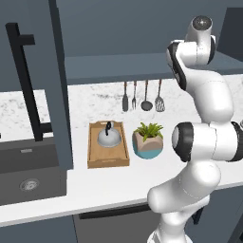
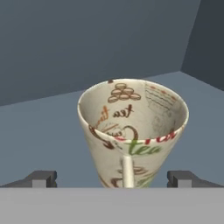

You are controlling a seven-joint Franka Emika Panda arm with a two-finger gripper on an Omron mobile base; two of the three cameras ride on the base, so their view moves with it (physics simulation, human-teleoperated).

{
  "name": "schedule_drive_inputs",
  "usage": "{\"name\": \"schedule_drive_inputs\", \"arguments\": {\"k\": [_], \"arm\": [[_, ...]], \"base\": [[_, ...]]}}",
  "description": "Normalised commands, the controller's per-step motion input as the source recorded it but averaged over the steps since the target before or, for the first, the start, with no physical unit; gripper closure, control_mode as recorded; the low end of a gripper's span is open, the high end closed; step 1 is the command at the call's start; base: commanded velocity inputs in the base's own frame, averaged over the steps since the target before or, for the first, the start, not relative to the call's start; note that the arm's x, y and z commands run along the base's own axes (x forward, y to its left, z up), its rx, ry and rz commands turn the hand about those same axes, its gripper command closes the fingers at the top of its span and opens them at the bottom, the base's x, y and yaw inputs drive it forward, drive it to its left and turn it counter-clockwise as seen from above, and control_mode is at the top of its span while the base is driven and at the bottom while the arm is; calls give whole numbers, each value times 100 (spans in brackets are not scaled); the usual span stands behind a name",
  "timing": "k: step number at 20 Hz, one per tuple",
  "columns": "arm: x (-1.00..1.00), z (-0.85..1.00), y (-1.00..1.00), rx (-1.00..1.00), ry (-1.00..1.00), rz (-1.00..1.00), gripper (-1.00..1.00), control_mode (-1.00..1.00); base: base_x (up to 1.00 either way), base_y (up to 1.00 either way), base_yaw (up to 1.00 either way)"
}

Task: Pick the kettle from the counter and place it on the tray. Then pick the mug from the cabinet and place it on the tray. Then close the cabinet doors.

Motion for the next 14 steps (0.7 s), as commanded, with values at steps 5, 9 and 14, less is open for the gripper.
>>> {"name": "schedule_drive_inputs", "arguments": {"k": [5, 9, 14], "arm": [[8, 0, -5, 0, 1, 0, -100, -100], [2, 0, -4, 0, 0, 0, -100, -100], [3, 0, -1, 0, 0, 0, 100, -100]], "base": [[0, 0, 0], [0, 0, 0], [0, 0, 0]]}}
